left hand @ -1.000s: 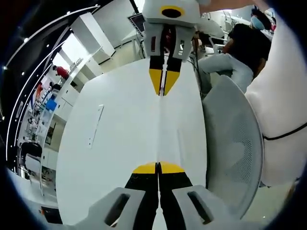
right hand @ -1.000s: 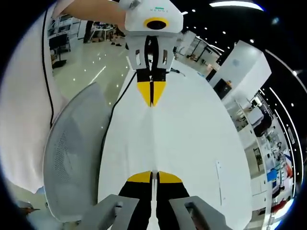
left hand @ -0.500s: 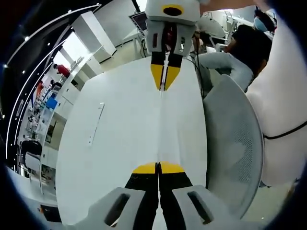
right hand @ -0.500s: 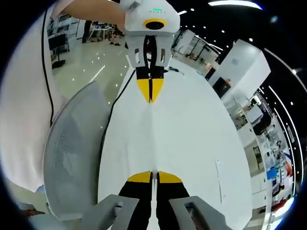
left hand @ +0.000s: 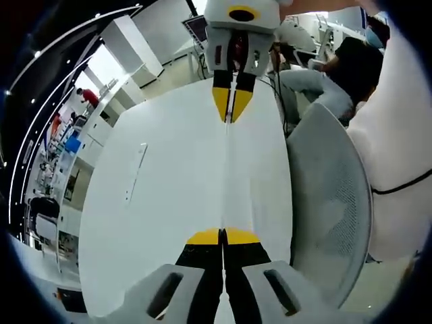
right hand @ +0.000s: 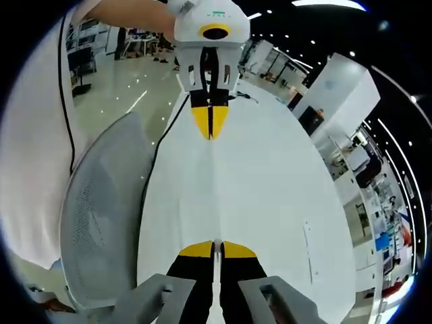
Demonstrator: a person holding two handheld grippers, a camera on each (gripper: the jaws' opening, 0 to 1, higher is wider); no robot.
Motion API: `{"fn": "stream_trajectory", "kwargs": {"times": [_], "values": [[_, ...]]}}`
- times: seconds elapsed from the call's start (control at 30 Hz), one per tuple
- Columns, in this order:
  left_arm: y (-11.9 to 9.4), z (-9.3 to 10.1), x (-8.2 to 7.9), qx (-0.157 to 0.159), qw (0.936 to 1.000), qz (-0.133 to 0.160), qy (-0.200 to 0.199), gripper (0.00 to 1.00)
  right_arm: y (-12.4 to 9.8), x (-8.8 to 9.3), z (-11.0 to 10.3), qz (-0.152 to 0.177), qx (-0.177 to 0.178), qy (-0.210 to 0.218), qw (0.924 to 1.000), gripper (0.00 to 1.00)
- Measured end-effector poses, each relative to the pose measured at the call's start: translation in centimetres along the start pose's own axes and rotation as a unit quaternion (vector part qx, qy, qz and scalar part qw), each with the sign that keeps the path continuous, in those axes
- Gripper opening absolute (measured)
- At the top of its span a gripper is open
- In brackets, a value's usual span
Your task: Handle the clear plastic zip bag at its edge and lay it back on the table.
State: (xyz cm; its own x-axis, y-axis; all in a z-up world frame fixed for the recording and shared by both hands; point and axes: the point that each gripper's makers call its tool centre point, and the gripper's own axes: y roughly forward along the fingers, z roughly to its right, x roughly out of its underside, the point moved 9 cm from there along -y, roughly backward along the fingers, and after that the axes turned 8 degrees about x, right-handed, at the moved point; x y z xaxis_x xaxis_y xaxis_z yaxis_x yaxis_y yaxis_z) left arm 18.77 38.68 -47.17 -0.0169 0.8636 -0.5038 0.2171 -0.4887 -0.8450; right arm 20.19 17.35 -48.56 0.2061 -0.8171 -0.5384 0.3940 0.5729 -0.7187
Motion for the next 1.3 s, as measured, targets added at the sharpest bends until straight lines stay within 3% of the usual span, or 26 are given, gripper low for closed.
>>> {"fn": "stream_trajectory", "kwargs": {"times": [0.5,1.3], "values": [[0.25,0.51,-0.56,-0.005,0.9997,-0.013,0.019,0.00,0.09,0.06,-0.04,-0.010,0.000,0.002,1.0000,0.00],[-0.01,0.31,-0.78,-0.016,0.9993,0.004,0.035,0.00,-0.07,-0.63,0.08,0.006,-0.001,0.023,0.9997,0.03]]}}
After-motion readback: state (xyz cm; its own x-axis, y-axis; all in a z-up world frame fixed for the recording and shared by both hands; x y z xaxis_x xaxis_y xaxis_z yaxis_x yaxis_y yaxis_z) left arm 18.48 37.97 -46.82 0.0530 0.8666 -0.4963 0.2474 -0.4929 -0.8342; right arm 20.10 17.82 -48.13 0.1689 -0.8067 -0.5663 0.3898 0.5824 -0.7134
